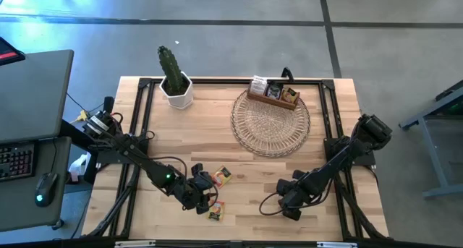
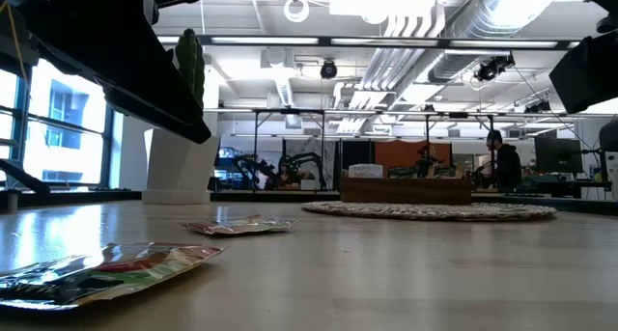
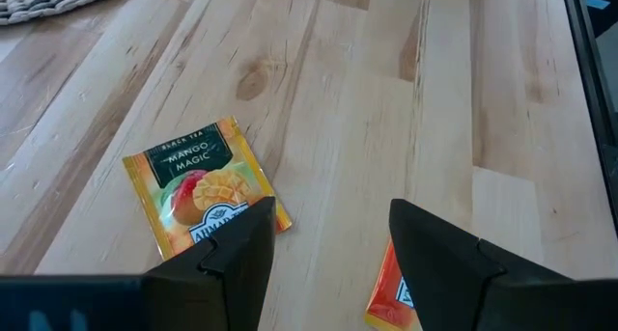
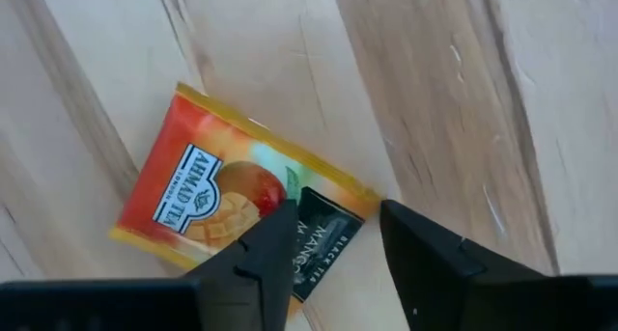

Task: Pick & Place Tea
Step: Put the yellow tea bag into the right section of the wooden organizer

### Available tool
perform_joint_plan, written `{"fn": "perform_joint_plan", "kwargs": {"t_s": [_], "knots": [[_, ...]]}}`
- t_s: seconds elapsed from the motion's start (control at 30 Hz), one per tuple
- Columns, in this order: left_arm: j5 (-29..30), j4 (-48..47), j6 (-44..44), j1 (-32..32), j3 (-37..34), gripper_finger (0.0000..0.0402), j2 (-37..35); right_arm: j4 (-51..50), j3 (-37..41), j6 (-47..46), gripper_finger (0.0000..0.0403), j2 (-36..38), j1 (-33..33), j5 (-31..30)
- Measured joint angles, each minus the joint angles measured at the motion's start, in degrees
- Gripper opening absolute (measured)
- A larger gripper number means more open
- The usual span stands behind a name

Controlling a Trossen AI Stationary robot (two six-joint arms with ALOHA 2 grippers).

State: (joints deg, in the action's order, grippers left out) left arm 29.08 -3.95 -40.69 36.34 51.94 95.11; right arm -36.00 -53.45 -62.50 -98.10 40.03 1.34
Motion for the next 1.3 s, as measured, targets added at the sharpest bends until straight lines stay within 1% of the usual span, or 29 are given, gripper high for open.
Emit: {"fn": "perform_joint_plan", "kwargs": {"t_s": [0.17, 0.27, 0.4, 0.5, 0.57, 0.63, 0.77, 0.8, 0.9, 0.97, 1.03, 1.13, 1.23, 1.27, 1.3], "knots": [[0.0, 0.0, 0.1, 0.0, 0.0, 0.0202, 0.0, 0.0, 0.0, 2.4, 0.0184, 0.0, 0.0, 0.1], [0.0, 0.0, 0.1, 0.0, 0.0, 0.0202, 0.0, 0.1, 0.0, 2.8, 0.0201, 0.0, -0.8, 1.0], [0.0, 0.0, 0.1, 0.0, 0.0, 0.0202, 0.0, -0.1, -0.1, 4.3, 0.0205, 0.0, -2.2, 7.0], [0.0, 0.0, 0.1, 0.0, 0.0, 0.0202, 0.0, 0.2, -0.1, 4.8, 0.0205, 0.0, -2.4, 7.8], [0.0, 0.0, 0.1, 0.0, 0.0, 0.0202, 0.0, 0.3, -0.1, 5.1, 0.0206, 0.0, -1.9, 6.4], [0.0, 0.0, 0.0, 0.0, 0.0, 0.0202, 0.0, 0.3, -0.1, 4.8, 0.0207, -0.1, -1.0, 2.9], [0.0, 0.0, 0.0, 0.0, 0.0, 0.0202, 0.0, 0.1, -0.1, 4.5, 0.0206, -0.5, 1.2, -1.7], [0.0, 0.0, 0.0, 0.0, 0.0, 0.0202, 0.0, 0.2, -0.2, 3.9, 0.0206, -0.9, 1.7, -2.4], [0.0, 0.0, -0.1, 0.0, 0.0, 0.0202, 0.0, 0.4, -0.4, 3.6, 0.0204, -3.5, 2.7, -2.1], [0.0, 0.0, -0.1, 0.0, 0.0, 0.0202, 0.0, 0.3, -0.8, 3.3, 0.0193, -5.0, 2.8, -2.0], [-0.1, 0.0, -0.1, 0.0, 0.0, 0.0202, 0.0, 0.1, -0.9, 3.1, 0.0171, -5.6, 2.8, -2.0], [-0.1, 0.0, -0.1, 0.0, 0.0, 0.0202, 0.0, -0.4, -0.7, 2.2, 0.0113, -5.0, 2.8, -3.9], [0.0, 0.1, -0.1, 0.0, 0.0, 0.0202, 0.0, -2.0, 0.0, 2.5, 0.0038, -2.3, 2.2, -4.5], [0.0, 0.1, -0.1, 0.0, 0.0, 0.0202, 0.0, -2.7, 0.0, 2.9, 0.0020, -1.3, 1.9, -4.7], [0.0, 0.1, -0.1, 0.0, 0.0, 0.0202, 0.0, -3.5, 0.2, 3.4, 0.0011, -0.1, 1.6, -5.5]]}}
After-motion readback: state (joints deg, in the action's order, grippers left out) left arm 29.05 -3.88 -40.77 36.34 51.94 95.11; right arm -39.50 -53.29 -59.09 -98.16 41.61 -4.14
